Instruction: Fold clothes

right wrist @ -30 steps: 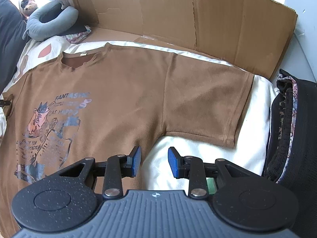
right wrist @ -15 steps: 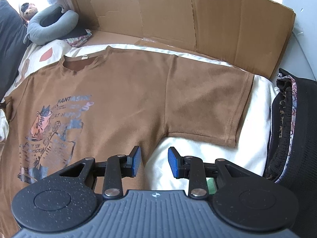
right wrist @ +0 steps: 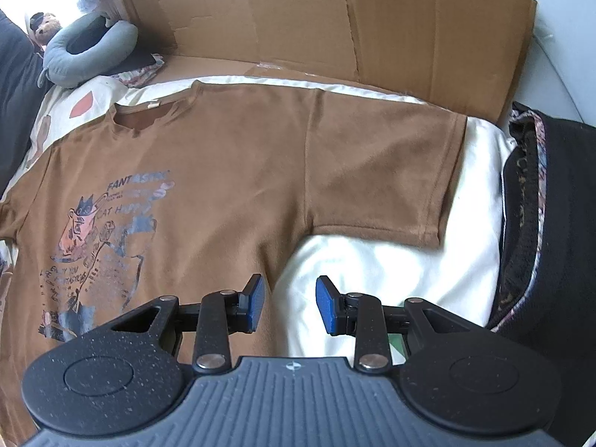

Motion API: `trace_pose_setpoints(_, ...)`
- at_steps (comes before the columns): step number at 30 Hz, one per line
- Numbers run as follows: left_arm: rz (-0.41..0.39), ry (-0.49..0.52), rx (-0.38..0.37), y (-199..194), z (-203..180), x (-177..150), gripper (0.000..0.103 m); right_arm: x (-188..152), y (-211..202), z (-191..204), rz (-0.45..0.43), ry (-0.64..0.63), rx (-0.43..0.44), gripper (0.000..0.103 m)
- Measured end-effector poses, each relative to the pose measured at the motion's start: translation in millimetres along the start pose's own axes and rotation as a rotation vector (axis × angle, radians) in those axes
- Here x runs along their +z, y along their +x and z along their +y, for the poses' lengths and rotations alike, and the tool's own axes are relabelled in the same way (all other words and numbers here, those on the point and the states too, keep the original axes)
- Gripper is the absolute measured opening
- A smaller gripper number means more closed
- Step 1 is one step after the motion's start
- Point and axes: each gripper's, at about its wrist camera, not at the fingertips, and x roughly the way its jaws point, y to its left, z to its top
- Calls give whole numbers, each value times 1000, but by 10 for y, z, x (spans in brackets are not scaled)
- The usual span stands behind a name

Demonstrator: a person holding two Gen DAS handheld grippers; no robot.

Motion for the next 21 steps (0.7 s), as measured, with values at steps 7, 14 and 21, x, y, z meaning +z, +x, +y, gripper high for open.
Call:
trace_pose_setpoints(7,49,-18,63,126,110,-124,13,-60,35,-51,17,12,-13,37)
trace_pose_setpoints(14,-60,55,55,-100,73,4,14,-70,60,-83,18,18,-19,37)
trace_pose_setpoints(21,-71,85,3,1,-79,205,41,-77,70,-93,21,2,-31,37)
